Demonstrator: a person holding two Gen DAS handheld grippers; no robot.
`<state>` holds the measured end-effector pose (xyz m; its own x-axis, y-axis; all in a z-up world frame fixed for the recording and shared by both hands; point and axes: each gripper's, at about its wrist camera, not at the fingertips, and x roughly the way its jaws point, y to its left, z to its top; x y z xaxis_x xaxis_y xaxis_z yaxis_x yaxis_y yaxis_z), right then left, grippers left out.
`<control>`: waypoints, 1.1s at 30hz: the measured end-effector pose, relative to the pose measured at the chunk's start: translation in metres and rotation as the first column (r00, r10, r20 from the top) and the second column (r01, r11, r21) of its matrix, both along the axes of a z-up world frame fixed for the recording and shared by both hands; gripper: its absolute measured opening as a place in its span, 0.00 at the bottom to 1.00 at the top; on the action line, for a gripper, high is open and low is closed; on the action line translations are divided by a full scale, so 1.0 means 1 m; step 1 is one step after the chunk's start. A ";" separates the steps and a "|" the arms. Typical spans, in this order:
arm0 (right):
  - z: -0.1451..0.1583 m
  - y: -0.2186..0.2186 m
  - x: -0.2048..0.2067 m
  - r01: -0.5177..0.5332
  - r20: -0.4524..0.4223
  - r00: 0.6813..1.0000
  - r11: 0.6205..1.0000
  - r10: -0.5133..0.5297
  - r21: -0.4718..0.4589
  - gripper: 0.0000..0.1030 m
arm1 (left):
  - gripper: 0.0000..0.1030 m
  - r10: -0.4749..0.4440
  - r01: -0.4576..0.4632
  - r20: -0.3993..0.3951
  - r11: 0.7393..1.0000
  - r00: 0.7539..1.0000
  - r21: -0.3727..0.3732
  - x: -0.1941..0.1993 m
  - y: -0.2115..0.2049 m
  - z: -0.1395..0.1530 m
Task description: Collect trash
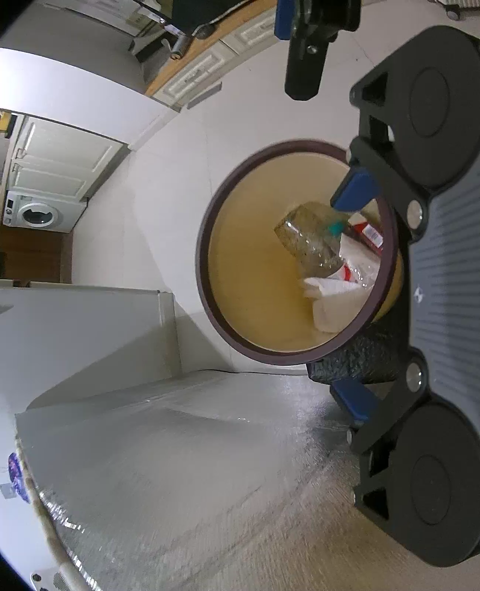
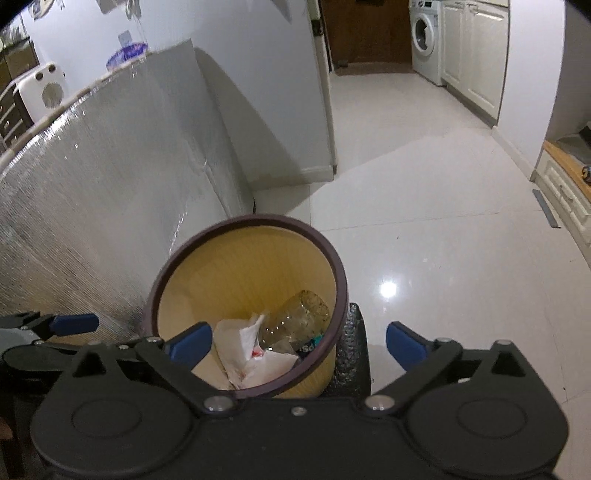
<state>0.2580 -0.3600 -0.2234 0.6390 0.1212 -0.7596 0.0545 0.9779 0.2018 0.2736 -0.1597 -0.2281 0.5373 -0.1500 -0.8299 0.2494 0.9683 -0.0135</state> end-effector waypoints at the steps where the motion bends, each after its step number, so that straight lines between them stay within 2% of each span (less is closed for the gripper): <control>1: 0.004 0.000 -0.004 0.003 0.007 1.000 1.000 -0.003 0.000 1.00 | 0.99 0.001 -0.001 0.005 1.000 1.000 -0.002 -0.003 0.000 0.005; 5: 0.023 -0.001 -0.023 0.023 0.041 0.999 1.000 -0.023 0.002 1.00 | 1.00 0.000 0.000 0.051 1.000 0.999 -0.004 -0.025 0.002 0.032; 16: 0.083 0.003 -0.078 0.026 0.160 0.987 1.000 -0.028 0.012 1.00 | 1.00 0.016 -0.004 0.168 0.998 0.986 -0.069 -0.087 0.025 0.105; 26: 0.138 0.027 -0.136 -0.009 0.276 0.961 1.000 0.004 0.017 1.00 | 1.00 0.042 -0.017 0.245 0.995 0.969 -0.100 -0.141 0.055 0.155; 33: 0.166 0.050 -0.180 -0.011 0.327 0.945 0.999 0.021 -0.034 1.00 | 1.00 0.074 -0.050 0.286 0.995 0.955 -0.087 -0.181 0.075 0.178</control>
